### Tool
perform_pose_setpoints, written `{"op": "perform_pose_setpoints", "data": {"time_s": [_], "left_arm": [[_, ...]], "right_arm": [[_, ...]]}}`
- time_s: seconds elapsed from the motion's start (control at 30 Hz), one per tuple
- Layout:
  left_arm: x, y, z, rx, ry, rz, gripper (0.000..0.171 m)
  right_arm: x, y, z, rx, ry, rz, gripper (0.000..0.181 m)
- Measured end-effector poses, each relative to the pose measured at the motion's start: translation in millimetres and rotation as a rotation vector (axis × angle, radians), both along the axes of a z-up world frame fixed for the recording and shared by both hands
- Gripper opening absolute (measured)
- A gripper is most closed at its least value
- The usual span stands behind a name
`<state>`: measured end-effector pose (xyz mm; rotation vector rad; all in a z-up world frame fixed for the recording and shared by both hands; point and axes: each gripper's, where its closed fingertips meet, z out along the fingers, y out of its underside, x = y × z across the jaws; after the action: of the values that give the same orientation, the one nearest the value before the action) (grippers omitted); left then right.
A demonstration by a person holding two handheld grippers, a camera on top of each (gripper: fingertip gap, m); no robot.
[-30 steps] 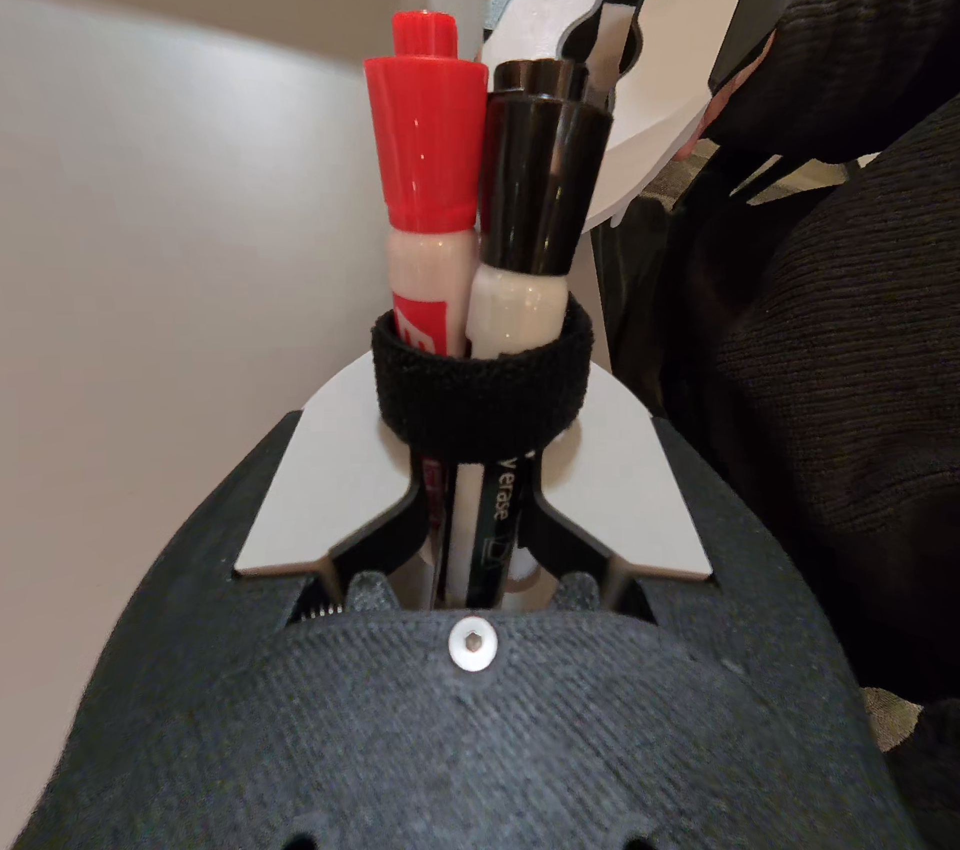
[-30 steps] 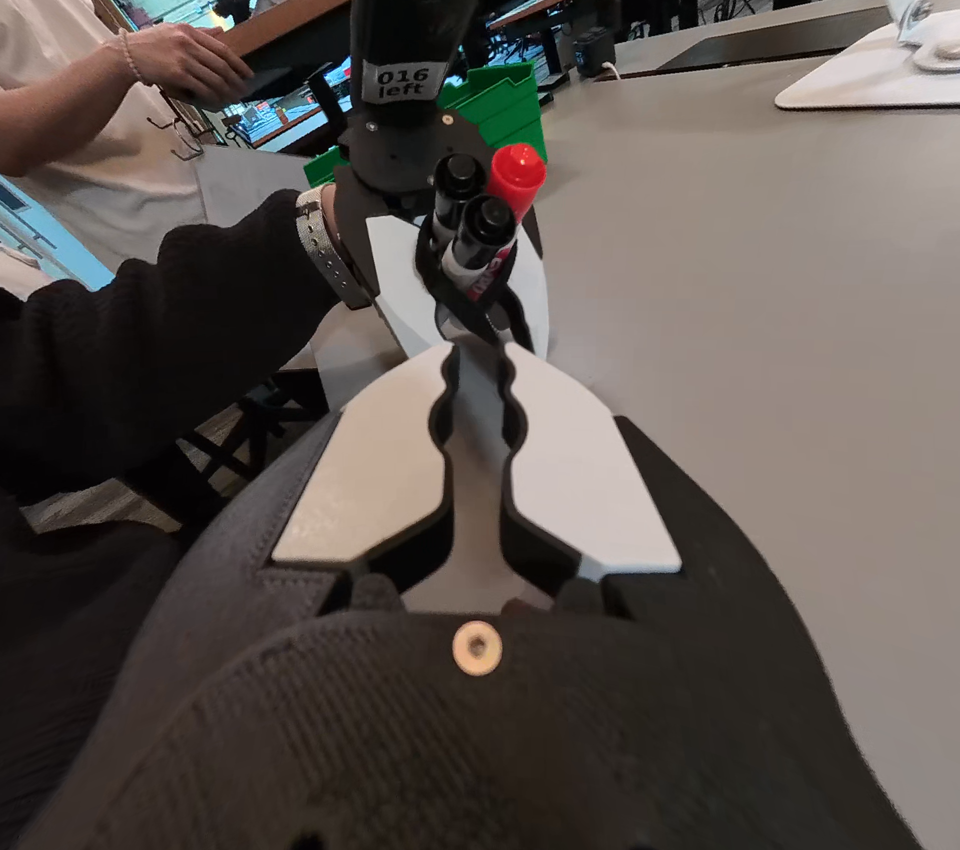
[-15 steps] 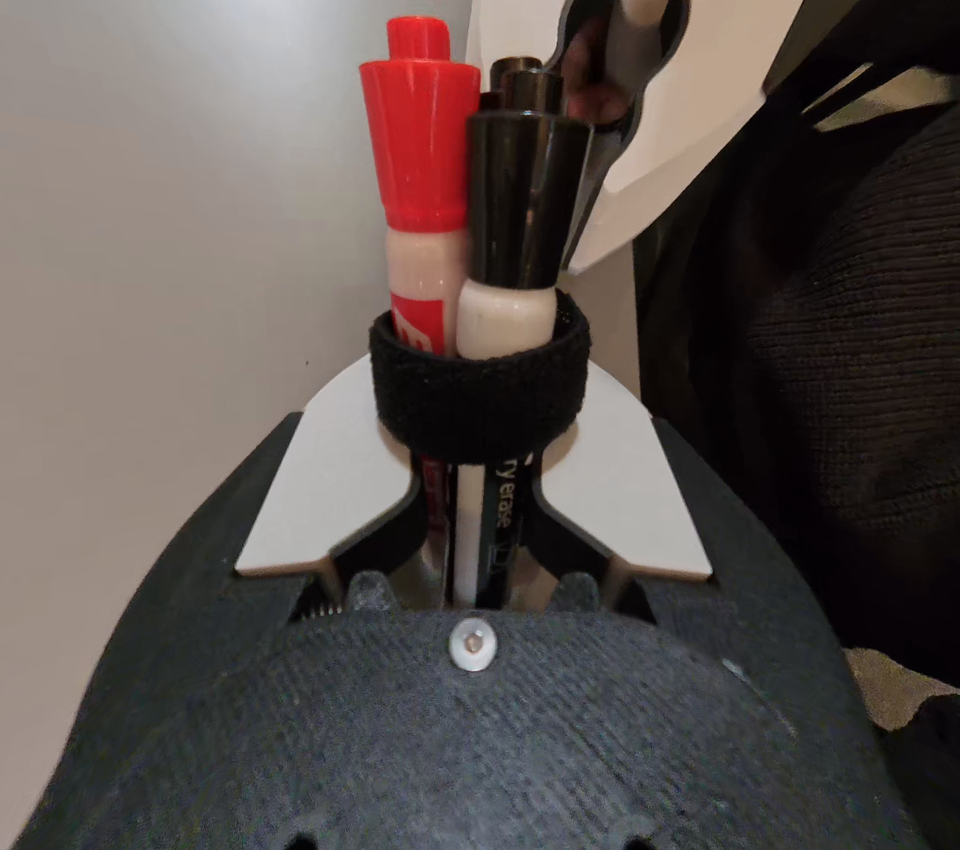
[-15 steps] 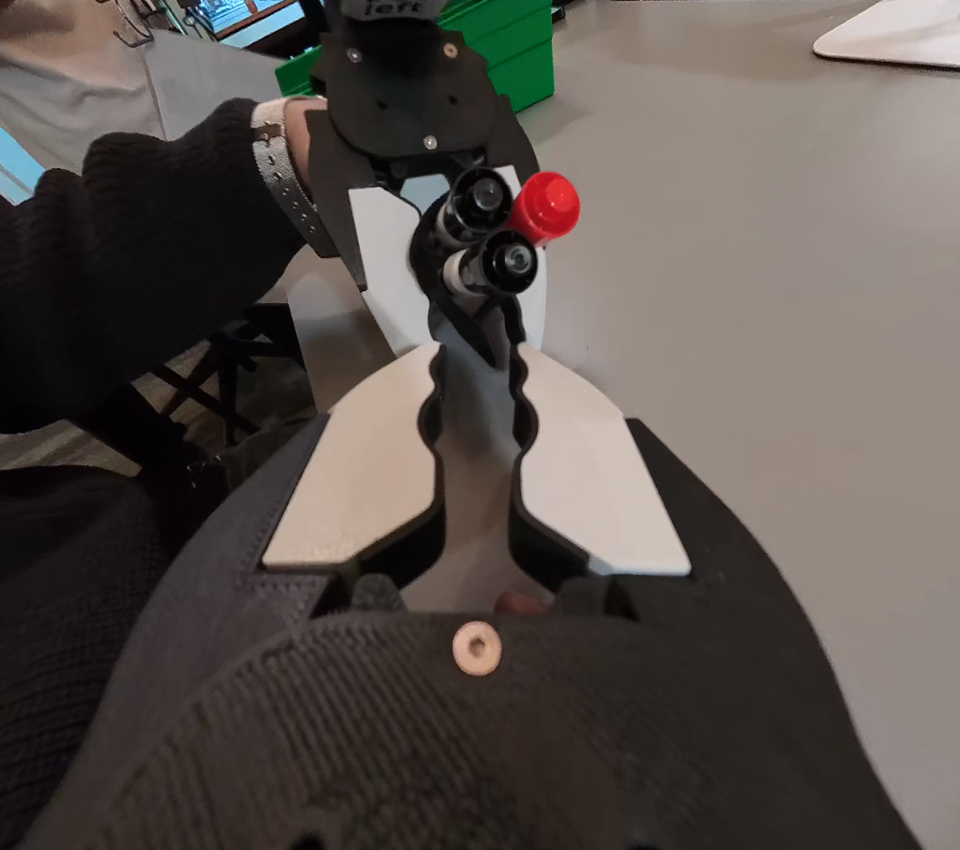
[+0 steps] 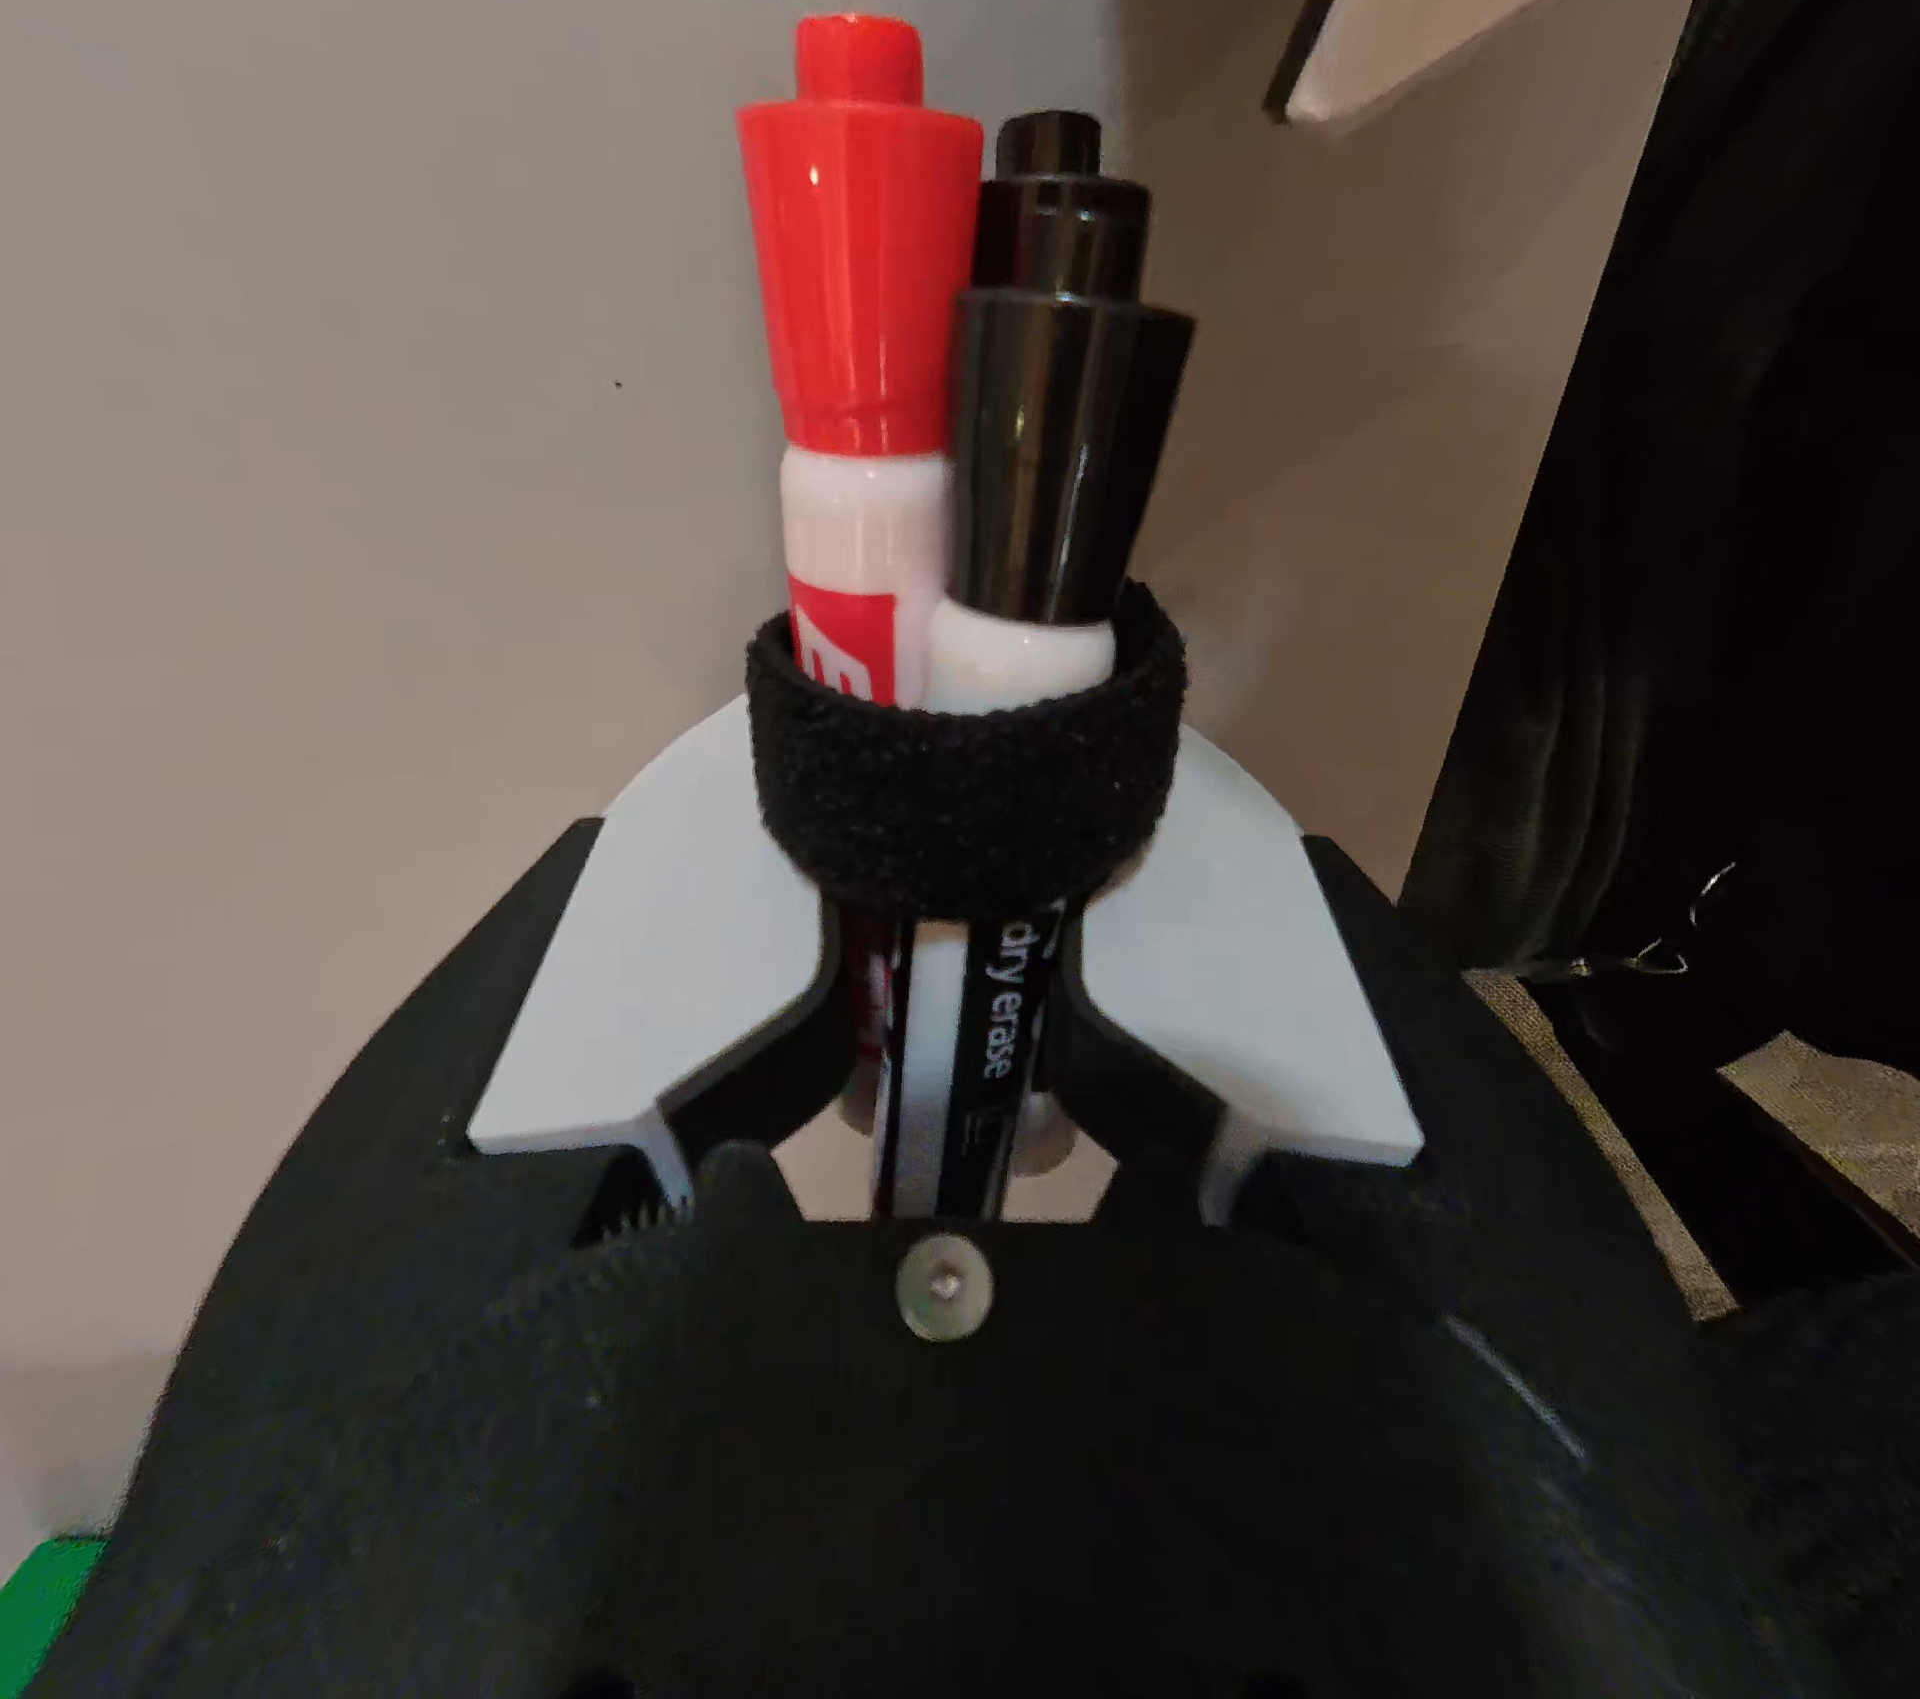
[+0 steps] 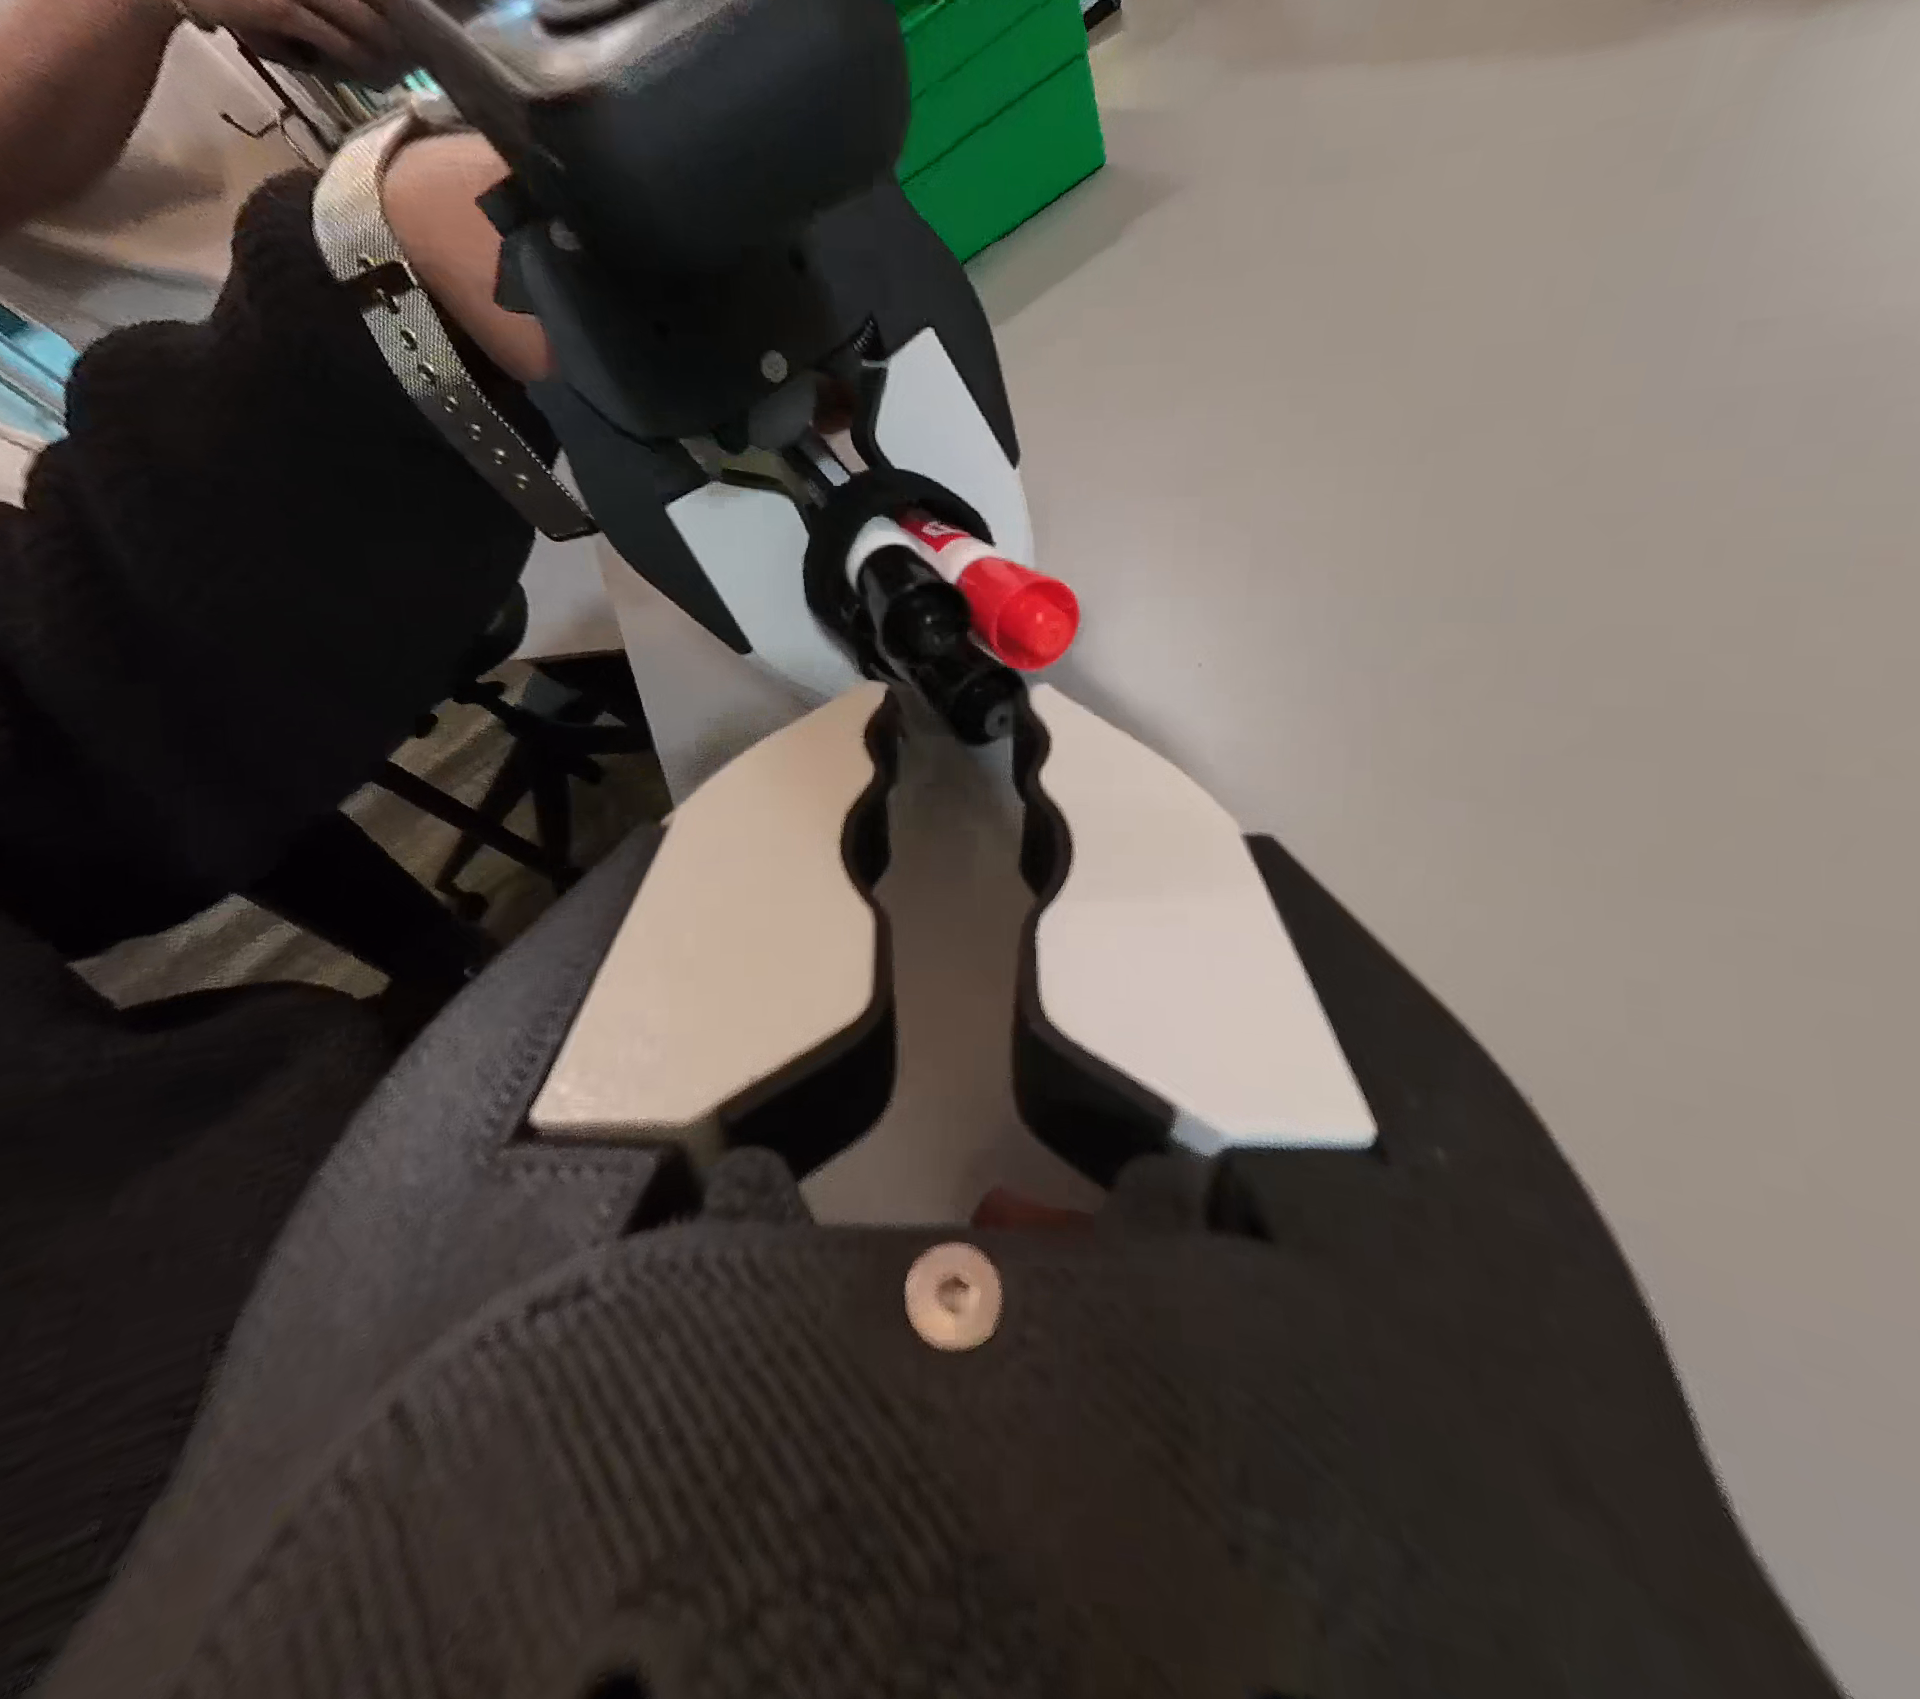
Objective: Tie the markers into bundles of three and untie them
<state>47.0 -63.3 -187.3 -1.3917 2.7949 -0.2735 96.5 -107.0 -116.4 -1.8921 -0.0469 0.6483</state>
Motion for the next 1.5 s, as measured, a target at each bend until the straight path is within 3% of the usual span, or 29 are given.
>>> {"op": "perform_pose_setpoints", "data": {"time_s": [0.2, 0.33, 0.47, 1.2, 1.5], "left_arm": [[-0.6, -0.7, -0.1, 0.028, 0.014, 0.007, 0.045], [-0.7, -0.7, -0.2, 0.037, 0.012, 0.002, 0.045], [-0.6, -0.9, -0.1, 0.044, 0.012, 0.003, 0.045], [-0.9, -2.7, 0.3, 0.044, 0.009, 0.006, 0.044], [-0.5, -3.5, 0.5, 0.033, 0.007, 0.018, 0.044]], "right_arm": [[-5.6, -0.3, 21.3, 0.213, -0.387, -0.025, 0.019], [-9.4, 2.5, 8.8, 0.252, -0.689, -0.016, 0.028], [-7.6, 11.0, 0.2, 0.293, -0.907, -0.006, 0.024], [-2.4, 5.3, -0.4, 0.322, -0.884, 0.072, 0.015], [-3.7, 5.8, -4.2, 0.298, -0.889, 0.064, 0.027]]}}
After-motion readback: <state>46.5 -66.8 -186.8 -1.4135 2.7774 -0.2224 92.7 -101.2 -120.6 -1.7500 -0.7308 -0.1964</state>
